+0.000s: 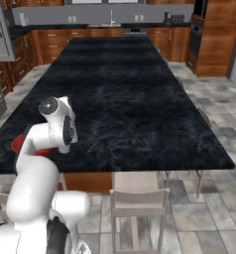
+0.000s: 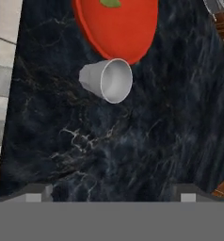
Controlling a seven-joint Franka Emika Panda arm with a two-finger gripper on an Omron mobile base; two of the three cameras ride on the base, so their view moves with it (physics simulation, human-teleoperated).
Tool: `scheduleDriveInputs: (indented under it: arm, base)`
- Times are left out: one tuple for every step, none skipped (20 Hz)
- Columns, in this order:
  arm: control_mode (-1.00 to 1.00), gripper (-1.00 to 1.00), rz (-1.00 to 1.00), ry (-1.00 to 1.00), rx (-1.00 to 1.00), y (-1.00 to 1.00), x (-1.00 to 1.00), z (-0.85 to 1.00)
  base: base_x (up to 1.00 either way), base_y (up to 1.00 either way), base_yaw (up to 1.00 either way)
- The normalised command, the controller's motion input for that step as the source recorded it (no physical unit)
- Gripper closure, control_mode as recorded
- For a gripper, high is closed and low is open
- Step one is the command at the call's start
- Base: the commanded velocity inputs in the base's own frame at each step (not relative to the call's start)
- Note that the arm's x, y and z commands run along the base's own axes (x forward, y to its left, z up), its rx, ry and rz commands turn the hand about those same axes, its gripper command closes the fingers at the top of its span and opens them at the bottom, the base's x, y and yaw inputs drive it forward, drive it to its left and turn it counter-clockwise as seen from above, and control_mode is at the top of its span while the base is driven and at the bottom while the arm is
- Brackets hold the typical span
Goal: There is a bowl on the dining counter. Grab a lemon wedge from the fridge and place it in the bowl. Then get the liquor bottle and glass cup from the cabinet and place them next to the bowl.
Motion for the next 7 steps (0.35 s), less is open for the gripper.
scheduleDriveInputs:
  arm:
    - [-1.0,-1.0,-0.14,-0.05,0.22,-0.22,-0.44,0.0]
    - [-1.0,-1.0,-0.13,-0.07,0.26,-0.02,-0.41,0.0]
    - [-1.0,-1.0,-0.14,-0.07,0.29,0.0,-0.39,0.01]
    - [-1.0,-1.0,-0.15,-0.04,0.29,0.0,-0.36,0.09]
    - [-1.0,-1.0,-0.13,0.0,0.27,0.0,-0.32,0.16]
    - [-1.0,-1.0,-0.11,0.0,0.26,0.0,-0.3,0.19]
    - [-1.0,-1.0,-0.1,0.0,0.25,0.0,-0.27,0.22]
  base:
    - [0.0,0.0,0.0]
    - [0.0,0.0,0.0]
    - [0.0,0.0,0.0]
    - [0.0,0.0,0.0]
    - [0.0,0.0,0.0]
    - [0.0,0.0,0.0]
    - [0.0,0.0,0.0]
